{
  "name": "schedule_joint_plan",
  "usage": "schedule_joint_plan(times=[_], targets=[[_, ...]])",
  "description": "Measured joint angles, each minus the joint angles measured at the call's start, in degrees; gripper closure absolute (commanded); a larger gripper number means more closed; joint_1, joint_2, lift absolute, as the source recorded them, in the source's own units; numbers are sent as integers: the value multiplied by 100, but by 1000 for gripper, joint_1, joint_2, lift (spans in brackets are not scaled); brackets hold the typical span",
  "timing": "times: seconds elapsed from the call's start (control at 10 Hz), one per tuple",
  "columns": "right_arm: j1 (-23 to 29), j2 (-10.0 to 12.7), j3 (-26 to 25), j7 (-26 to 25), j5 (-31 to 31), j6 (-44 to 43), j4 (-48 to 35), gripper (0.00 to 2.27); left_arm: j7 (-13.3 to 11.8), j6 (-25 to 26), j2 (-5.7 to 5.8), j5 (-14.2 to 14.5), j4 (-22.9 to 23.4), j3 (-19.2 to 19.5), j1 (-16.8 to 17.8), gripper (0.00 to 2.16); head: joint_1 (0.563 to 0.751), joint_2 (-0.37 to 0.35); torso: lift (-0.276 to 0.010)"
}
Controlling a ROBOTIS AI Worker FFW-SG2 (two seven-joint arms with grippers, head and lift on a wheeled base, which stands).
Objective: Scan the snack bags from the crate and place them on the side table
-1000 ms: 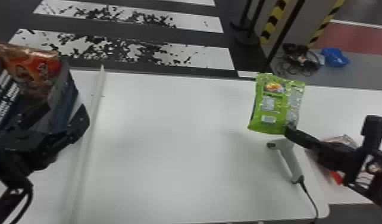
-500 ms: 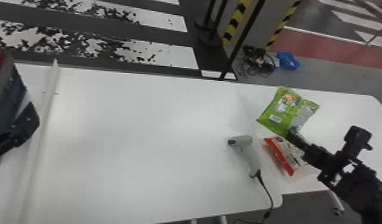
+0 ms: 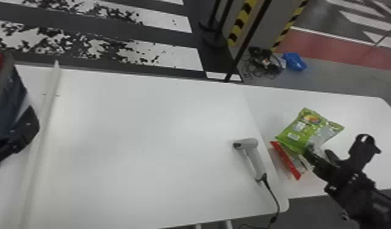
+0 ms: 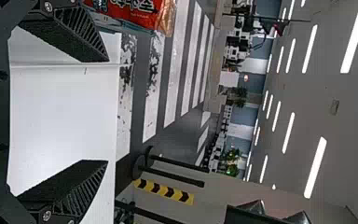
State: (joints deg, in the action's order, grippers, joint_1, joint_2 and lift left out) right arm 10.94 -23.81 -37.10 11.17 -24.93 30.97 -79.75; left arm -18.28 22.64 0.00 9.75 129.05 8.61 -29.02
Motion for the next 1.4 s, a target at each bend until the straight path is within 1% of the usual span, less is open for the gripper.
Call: schedule_joint_plan(times=[0.2,0.3,0.4,0.5,0.7,0.8,0.9,1.0,1.1,1.2,1.3,1.4], targets=[[-21,-18,22,-290,-37,-7,110,60,-2,0,0,0,86,-1,-85,100,695,-350,-94],[0,-16,-18,-350,-95,-18,96,60,-3,0,0,0,127,-1,-132,100,695,-350,-94],[130,27,-80,-464,-167,-146,-78,60,-8,0,0,0,170,0,-184,100,695,-350,-94],[370,172,-132,-508,-208,-335,-487,39,-9,0,0,0,208,1,-223,100,695,-350,-94],[1086,685,-111,-492,-232,-707,-1864,39,1,-6,0,0,255,-17,-257,100,695,-350,-94],[1398,928,-6,-468,-232,-786,-2532,39,8,-12,0,0,275,-38,-269,100,695,-350,-94],[1657,1137,145,-412,-224,-827,-3105,36,11,-17,0,0,296,-52,-290,100,695,-350,-94],[1867,1284,353,-370,-196,-868,-3561,39,17,-25,0,0,315,-56,-316,100,695,-350,-94],[2050,1381,634,-338,-128,-956,-3909,39,20,-38,0,0,322,-56,-336,100,695,-350,-94],[2213,1444,1032,-326,63,-1209,-4137,39,23,-54,0,0,321,-62,-349,100,695,-310,-94],[2331,1502,1549,-333,464,-1670,-4228,39,23,-70,0,0,303,-76,-357,100,695,-250,-94],[2384,1552,2070,-346,847,-2008,-4228,39,22,-89,0,0,292,-97,-369,100,695,-216,-94]])
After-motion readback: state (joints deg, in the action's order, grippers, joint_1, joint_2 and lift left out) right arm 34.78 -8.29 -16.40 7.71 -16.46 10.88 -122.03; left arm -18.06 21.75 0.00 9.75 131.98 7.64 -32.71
